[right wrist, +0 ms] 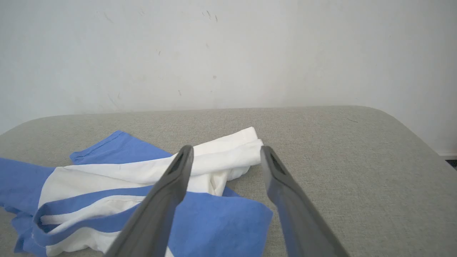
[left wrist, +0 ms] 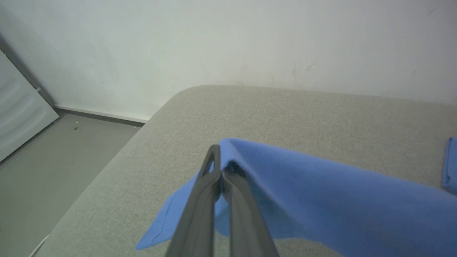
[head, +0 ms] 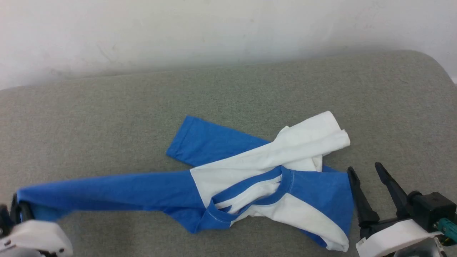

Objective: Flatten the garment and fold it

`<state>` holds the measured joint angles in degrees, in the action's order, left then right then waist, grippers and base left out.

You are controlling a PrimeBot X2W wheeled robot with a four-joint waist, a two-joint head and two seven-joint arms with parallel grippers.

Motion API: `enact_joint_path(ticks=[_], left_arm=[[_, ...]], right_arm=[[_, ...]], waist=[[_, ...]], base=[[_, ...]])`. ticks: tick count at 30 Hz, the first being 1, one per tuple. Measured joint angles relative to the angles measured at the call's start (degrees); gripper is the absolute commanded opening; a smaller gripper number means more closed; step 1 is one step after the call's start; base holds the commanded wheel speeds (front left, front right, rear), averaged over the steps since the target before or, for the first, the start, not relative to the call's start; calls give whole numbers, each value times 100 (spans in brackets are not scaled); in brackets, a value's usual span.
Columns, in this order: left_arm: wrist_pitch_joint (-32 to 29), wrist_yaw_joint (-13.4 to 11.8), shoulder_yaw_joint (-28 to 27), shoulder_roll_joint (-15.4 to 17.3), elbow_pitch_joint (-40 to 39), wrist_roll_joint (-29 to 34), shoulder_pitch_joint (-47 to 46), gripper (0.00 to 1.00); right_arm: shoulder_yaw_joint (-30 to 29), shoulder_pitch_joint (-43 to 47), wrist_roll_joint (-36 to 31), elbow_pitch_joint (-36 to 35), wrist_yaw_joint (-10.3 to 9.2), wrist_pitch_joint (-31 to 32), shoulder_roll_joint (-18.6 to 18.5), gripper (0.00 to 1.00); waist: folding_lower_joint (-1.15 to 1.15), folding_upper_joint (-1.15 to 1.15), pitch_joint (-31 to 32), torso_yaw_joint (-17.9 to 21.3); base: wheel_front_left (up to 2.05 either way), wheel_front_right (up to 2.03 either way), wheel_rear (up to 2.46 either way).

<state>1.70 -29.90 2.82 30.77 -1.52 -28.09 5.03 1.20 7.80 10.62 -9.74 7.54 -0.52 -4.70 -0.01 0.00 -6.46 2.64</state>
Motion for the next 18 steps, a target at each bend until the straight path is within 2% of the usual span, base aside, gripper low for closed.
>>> enact_joint_path(ticks=[2, 3, 4, 12, 18], left_arm=[[-78, -4, -36, -41, -26, -137, 283, 2], [-73, 26, -42, -107, -26, -234, 328, 29], [-54, 79, -32, -179, -20, -314, 330, 100], [1003, 577, 51, -589, -276, -391, 1, 100], [1254, 860, 328, -801, -706, -14, -104, 100]], right_arm=[[-46, 22, -2, -41, 0, 30, 5, 100], [-62, 23, -3, -53, 0, 49, 7, 100], [-65, 20, -4, -65, 0, 51, 8, 100], [-66, 14, -34, -123, 0, 153, 14, 100], [-124, 30, -36, -121, 0, 252, 15, 100]], waist=[[0, 0, -9, -51], [0, 0, -20, -72], [0, 0, -37, -86], [1, 0, -15, -109], [1, 0, 105, -77]], base=[[0, 0, 0], [0, 0, 0], [0, 0, 0], [0, 0, 0], [0, 0, 0]])
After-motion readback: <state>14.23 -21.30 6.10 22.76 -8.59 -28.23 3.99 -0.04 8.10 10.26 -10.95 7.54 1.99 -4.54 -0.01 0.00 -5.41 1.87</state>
